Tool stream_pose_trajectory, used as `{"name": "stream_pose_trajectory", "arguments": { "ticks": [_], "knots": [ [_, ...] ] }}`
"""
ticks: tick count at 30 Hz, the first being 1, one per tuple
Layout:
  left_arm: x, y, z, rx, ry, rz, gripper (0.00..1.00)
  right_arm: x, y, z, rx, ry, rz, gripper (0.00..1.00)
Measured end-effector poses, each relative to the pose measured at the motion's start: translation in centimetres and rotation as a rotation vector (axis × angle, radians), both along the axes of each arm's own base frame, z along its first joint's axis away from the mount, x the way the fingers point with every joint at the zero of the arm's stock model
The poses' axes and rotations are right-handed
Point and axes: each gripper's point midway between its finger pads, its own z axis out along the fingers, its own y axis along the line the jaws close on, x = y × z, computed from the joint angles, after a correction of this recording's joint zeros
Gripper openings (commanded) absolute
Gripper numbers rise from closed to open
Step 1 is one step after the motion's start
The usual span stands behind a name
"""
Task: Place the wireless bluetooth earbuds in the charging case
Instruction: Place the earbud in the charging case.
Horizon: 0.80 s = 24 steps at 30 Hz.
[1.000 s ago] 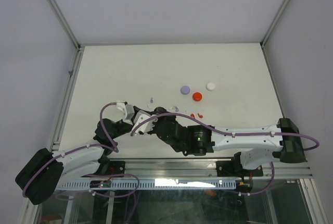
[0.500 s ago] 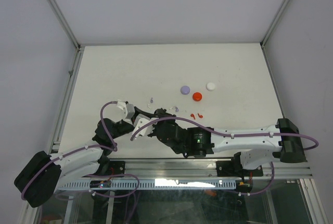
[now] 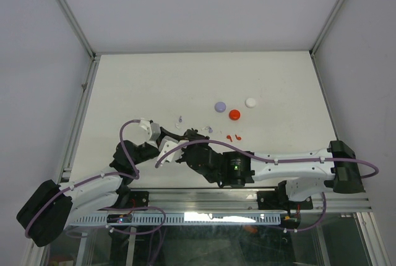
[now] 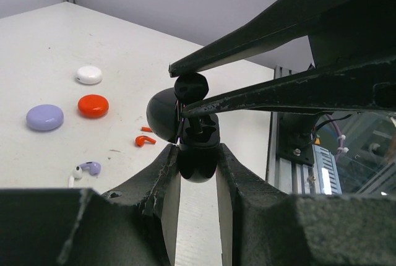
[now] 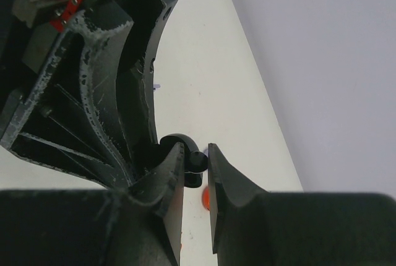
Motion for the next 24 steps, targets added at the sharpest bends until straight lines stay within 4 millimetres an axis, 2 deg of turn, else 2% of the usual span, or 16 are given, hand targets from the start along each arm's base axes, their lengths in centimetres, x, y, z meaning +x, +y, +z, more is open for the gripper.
{"name": "stream_pose_trajectory", "arguments": {
  "ticks": [24],
  "knots": [
    [-0.05,-0.04,-0.91,0.016,0.066,-0.005,0.00,-0.01,-0.46,-0.87,-0.026,-0.008,-0.010,0.06]
  ]
}}
